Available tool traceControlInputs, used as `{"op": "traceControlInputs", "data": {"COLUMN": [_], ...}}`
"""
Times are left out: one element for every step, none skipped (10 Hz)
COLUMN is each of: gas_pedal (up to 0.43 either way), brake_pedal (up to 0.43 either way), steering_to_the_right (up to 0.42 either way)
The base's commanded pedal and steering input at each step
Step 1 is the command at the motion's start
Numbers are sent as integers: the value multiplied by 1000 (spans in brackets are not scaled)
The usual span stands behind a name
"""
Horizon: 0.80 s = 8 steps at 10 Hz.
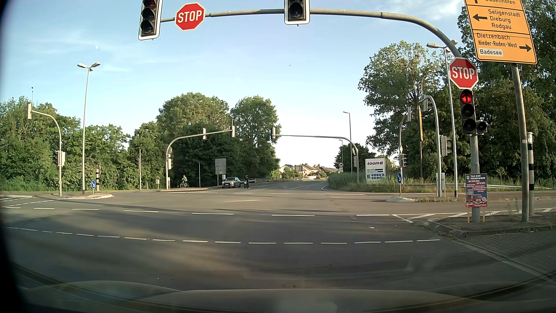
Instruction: Follow the waypoints while adhering to traffic rules and regulations
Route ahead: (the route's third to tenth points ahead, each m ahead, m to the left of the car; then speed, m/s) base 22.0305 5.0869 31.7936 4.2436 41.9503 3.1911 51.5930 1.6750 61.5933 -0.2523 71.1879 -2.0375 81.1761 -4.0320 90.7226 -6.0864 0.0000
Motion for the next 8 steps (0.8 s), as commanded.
{"op": "traceControlInputs", "data": {"gas_pedal": [0, 0, 0, 0, 0, 0, 0, 0], "brake_pedal": [305, 305, 305, 305, 305, 305, 305, 305], "steering_to_the_right": [6, 6, 6, 6, 6, 6, 6, 6]}}
